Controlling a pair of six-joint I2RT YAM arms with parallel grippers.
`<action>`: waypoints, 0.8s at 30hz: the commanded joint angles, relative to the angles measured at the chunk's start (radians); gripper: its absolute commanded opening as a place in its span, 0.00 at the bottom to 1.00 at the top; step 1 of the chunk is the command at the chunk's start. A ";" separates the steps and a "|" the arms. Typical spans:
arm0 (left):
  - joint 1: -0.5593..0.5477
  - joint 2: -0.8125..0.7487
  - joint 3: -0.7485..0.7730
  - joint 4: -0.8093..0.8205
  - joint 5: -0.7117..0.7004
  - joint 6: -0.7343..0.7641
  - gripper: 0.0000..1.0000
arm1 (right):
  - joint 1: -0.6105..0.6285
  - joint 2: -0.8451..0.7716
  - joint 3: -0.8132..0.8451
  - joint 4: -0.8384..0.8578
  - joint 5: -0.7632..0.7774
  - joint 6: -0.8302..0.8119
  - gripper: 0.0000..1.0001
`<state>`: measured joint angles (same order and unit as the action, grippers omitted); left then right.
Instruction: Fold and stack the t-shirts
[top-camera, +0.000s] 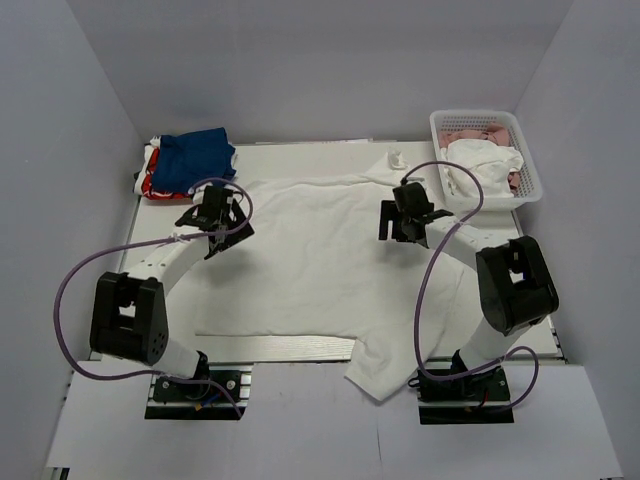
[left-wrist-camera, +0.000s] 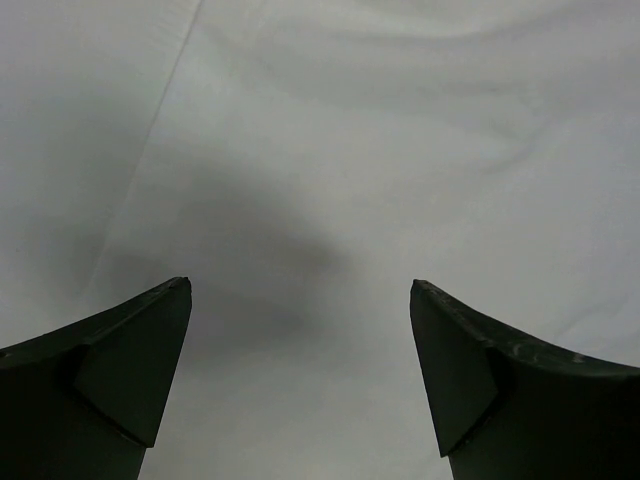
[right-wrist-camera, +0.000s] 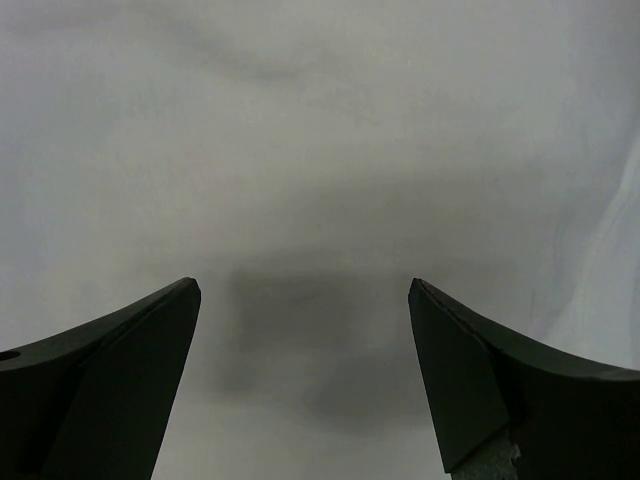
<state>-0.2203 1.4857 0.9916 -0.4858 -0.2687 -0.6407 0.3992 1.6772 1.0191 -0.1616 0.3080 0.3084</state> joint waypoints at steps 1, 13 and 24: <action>-0.005 -0.044 -0.059 0.098 0.034 -0.019 1.00 | -0.007 -0.019 -0.002 0.034 0.008 0.066 0.90; 0.024 0.287 0.128 0.066 -0.063 -0.063 1.00 | -0.045 0.206 0.125 -0.006 0.043 0.072 0.90; 0.033 0.329 0.206 0.012 -0.053 -0.083 1.00 | -0.062 0.173 0.170 0.005 0.008 0.035 0.90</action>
<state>-0.1928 1.8454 1.1614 -0.4419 -0.3176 -0.7094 0.3439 1.8973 1.1633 -0.1509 0.3302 0.3653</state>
